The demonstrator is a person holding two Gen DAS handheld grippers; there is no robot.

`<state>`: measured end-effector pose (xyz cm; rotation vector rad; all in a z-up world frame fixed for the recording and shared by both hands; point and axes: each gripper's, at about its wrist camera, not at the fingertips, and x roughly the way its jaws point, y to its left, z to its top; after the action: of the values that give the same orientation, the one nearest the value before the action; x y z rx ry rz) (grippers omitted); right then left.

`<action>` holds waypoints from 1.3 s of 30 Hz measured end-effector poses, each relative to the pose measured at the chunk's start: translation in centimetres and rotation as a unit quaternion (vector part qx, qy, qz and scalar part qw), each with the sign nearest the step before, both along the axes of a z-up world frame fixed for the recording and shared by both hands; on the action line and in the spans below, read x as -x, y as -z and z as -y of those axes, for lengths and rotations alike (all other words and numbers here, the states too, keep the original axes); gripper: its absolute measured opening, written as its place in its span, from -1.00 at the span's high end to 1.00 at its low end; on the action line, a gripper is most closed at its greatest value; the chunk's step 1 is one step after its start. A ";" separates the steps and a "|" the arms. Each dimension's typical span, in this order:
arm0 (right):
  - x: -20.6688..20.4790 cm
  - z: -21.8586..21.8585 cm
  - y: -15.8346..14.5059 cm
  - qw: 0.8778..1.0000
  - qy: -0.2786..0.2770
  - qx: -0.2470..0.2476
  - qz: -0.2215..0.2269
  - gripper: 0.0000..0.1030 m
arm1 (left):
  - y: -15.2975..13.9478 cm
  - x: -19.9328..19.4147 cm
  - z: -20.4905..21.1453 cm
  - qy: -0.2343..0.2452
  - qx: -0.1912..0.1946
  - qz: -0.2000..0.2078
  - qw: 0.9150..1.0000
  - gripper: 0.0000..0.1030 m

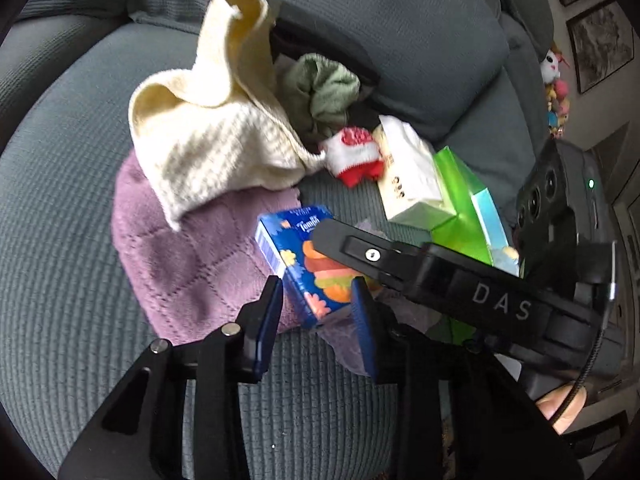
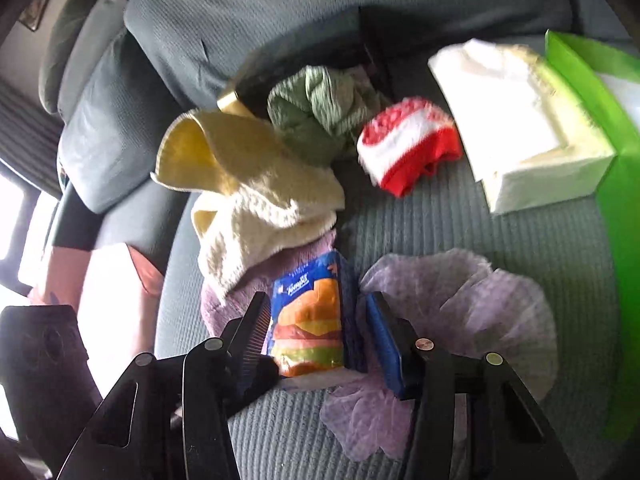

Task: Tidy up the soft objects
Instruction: 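Lift the sandwich-printed tissue pack with the right gripper and carry it over the green box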

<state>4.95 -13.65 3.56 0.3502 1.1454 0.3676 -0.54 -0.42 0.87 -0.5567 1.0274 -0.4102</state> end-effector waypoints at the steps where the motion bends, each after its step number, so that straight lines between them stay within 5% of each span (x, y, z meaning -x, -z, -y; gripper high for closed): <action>1: -0.2 -0.1 0.5 1.000 -0.001 -0.003 -0.008 -0.01 | 0.3 -0.2 0.3 0.001 0.001 -0.005 1.000 0.37; 7: -0.1 -0.3 0.9 1.000 -0.005 0.000 -0.008 0.08 | -0.8 0.0 0.6 -0.013 -0.023 0.018 0.999 0.37; 18: 3.7 2.1 -7.4 0.988 0.010 -0.030 0.148 0.08 | -8.9 3.1 3.0 0.004 -0.059 0.171 0.984 0.38; 22: 4.4 4.2 -8.7 0.982 0.023 -0.048 0.179 0.08 | -10.1 2.8 5.2 0.024 -0.080 0.196 0.977 0.37; 27: 3.4 4.5 -7.5 0.987 0.034 -0.037 0.156 0.08 | -7.9 1.6 5.1 0.033 -0.071 0.154 0.985 0.37; 32: 0.9 2.2 -3.4 0.997 -0.001 -0.003 0.076 0.08 | -4.2 0.4 3.4 0.004 -0.083 0.079 0.993 0.36; 39: -1.1 -2.6 0.4 0.998 -0.058 0.003 -0.005 0.08 | -1.8 -0.1 0.2 -0.021 -0.104 0.019 0.994 0.35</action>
<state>6.09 -11.06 3.14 0.2809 1.1798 0.4637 -0.47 -0.58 2.70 -0.3819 1.0062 -0.2721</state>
